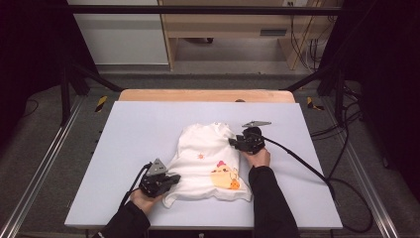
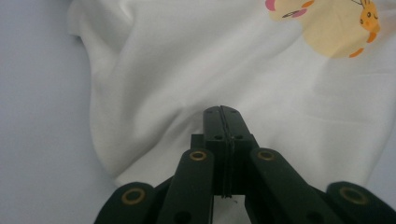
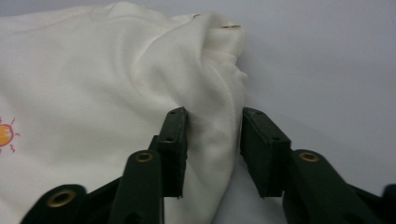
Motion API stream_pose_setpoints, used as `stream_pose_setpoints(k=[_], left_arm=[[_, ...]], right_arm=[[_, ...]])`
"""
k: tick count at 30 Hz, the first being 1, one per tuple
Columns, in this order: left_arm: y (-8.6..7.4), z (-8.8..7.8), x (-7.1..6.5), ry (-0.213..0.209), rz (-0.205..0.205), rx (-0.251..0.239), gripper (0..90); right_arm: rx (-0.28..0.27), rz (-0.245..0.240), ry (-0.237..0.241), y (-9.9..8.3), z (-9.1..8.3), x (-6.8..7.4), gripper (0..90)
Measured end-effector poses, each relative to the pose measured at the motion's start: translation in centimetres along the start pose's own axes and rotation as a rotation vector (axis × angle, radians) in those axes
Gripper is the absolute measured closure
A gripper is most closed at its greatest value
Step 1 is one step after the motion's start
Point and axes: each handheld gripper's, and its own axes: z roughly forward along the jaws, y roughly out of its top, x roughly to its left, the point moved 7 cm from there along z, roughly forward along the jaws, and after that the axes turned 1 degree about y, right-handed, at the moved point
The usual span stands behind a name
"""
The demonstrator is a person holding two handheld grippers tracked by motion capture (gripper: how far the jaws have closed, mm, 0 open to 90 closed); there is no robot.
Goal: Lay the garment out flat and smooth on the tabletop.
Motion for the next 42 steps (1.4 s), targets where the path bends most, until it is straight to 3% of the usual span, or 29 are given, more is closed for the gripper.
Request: stream_pose_setpoints(k=[4,10,17,25,29,34,38,42], left_arm=[[0.0,0.0,0.0,0.002,0.001,-0.001,89.4],[0.0,0.0,0.0,0.001,0.001,-0.001,89.4],[0.0,0.0,0.0,0.001,0.001,0.0,89.4],[0.0,0.0,0.0,0.001,0.0,0.004,89.4],[0.0,0.0,0.0,0.001,0.0,0.006,89.4],[0.0,0.0,-0.1,0.003,0.004,0.009,89.4],[0.0,-0.1,-0.1,0.002,0.002,0.01,89.5],[0.0,-0.1,-0.1,0.002,0.003,0.01,89.4]], right_arm=[[-0.004,0.034,0.016,-0.1,0.1,0.4,80.6],[-0.052,0.026,0.01,0.9,-1.0,0.7,84.7],[-0.134,-0.055,0.041,3.6,-3.5,3.0,85.0],[-0.166,-0.184,0.105,5.9,-4.7,7.5,84.9],[-0.15,-0.26,0.152,5.9,-4.0,10.3,84.8],[-0.1,-0.332,0.205,4.4,-2.0,13.2,84.6],[-0.034,-0.375,0.223,2.4,0.2,14.4,84.2],[0.03,-0.386,0.221,0.5,2.0,14.5,82.2]])
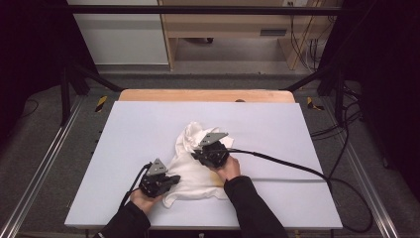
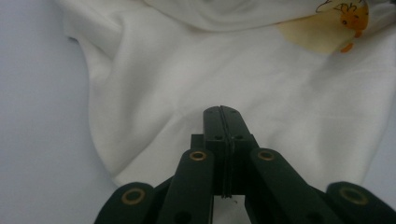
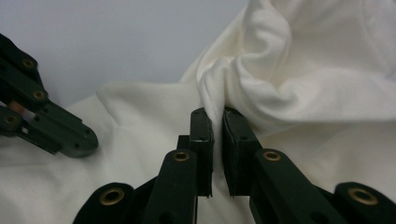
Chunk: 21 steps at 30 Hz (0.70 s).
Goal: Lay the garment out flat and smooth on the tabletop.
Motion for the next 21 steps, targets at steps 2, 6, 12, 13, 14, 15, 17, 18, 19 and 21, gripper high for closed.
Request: stream_pose_setpoints(k=[2,6,12,13,14,15,17,18,19,21], left_arm=[[0.0,0.0,0.0,0.0,0.0,0.001,89.4],[0.0,0.0,0.0,-0.001,-0.001,0.001,89.4],[0.0,0.0,0.0,-0.001,0.0,0.002,89.4],[0.0,0.0,0.0,-0.001,-0.001,0.002,89.4],[0.0,0.0,0.0,-0.001,0.0,0.002,89.4],[0.0,0.0,0.0,0.0,0.0,0.002,89.4],[0.0,0.0,0.0,0.0,0.0,0.002,89.4],[0.0,0.0,0.0,-0.001,-0.001,0.002,89.5],[0.0,0.0,0.0,-0.001,-0.001,0.002,89.5],[0.0,0.0,0.0,-0.001,0.0,0.002,89.4]], right_arm=[[0.018,-0.01,0.006,-0.6,0.6,0.2,78.5],[0.011,0.013,0.023,-0.4,0.3,0.4,65.1],[-0.082,0.028,-0.01,2.0,-3.0,0.1,46.0],[-0.099,0.019,-0.032,2.4,-3.7,-0.1,43.2],[-0.112,0.015,-0.056,2.8,-4.4,-0.5,40.7],[-0.122,0.013,-0.079,3.2,-5.1,-0.9,38.8],[-0.133,0.015,-0.136,3.7,-6.2,-1.9,34.2],[-0.145,0.027,-0.158,3.9,-6.7,-2.5,32.1],[-0.169,0.059,-0.177,4.0,-7.3,-3.3,30.3],[-0.184,0.108,-0.208,3.8,-8.0,-4.5,25.2]])
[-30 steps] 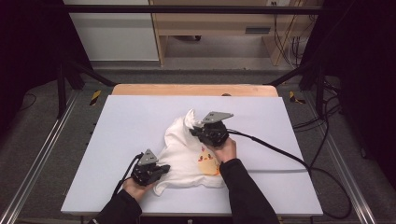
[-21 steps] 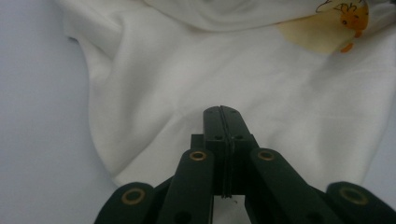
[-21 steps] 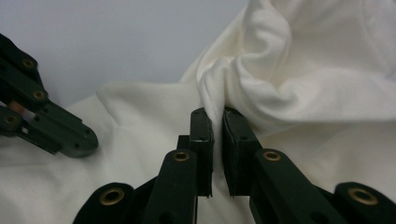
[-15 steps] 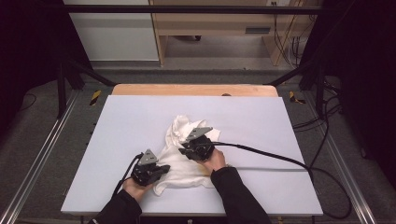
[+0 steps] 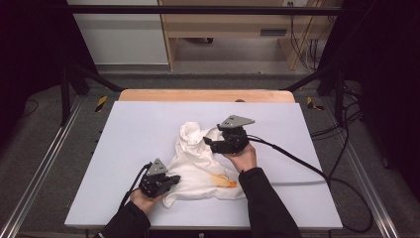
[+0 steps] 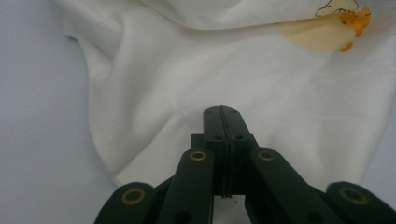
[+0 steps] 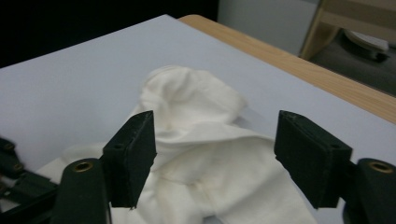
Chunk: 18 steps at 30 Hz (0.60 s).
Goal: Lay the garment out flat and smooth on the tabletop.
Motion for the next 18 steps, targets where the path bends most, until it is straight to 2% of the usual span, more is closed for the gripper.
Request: stream_pose_setpoints(k=[3,7,13,18], left_arm=[[0.0,0.0,0.0,-0.001,-0.001,0.0,89.4],[0.0,0.0,0.0,-0.001,-0.001,-0.001,89.4],[0.0,0.0,0.0,-0.001,0.0,-0.001,89.4],[0.0,0.0,0.0,-0.001,0.0,-0.001,89.4]], right_arm=[[-0.003,0.065,-0.056,-0.8,-0.3,-2.1,17.3],[0.018,0.116,-0.105,-2.6,-0.4,-3.9,10.3],[0.048,0.167,-0.133,-4.7,0.0,-5.7,5.3],[0.095,0.18,-0.14,-6.2,0.7,-6.2,4.3]])
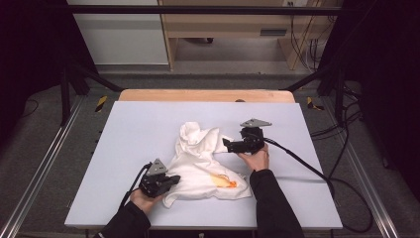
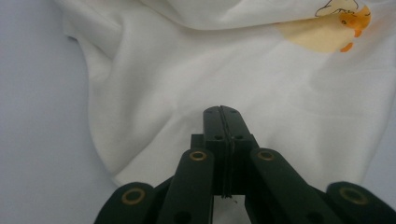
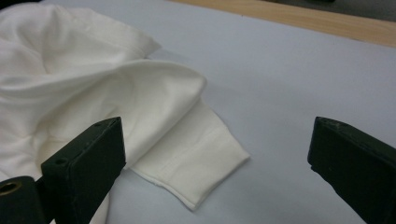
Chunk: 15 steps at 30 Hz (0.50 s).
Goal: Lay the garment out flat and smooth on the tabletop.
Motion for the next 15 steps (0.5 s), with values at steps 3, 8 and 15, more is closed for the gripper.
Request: stream_pose_setpoints(k=[3,8,15], left_arm=[[0.0,0.0,0.0,0.001,0.0,0.0,89.4],[0.0,0.0,0.0,0.001,0.001,0.001,89.4],[0.0,0.0,0.0,0.001,0.001,0.001,89.4]], right_arm=[[0.033,0.002,0.0,-0.8,0.7,-0.1,5.1],[0.091,0.001,-0.012,-2.0,2.0,-0.1,5.6],[0.152,-0.008,-0.019,-3.1,3.0,-0.2,9.7]])
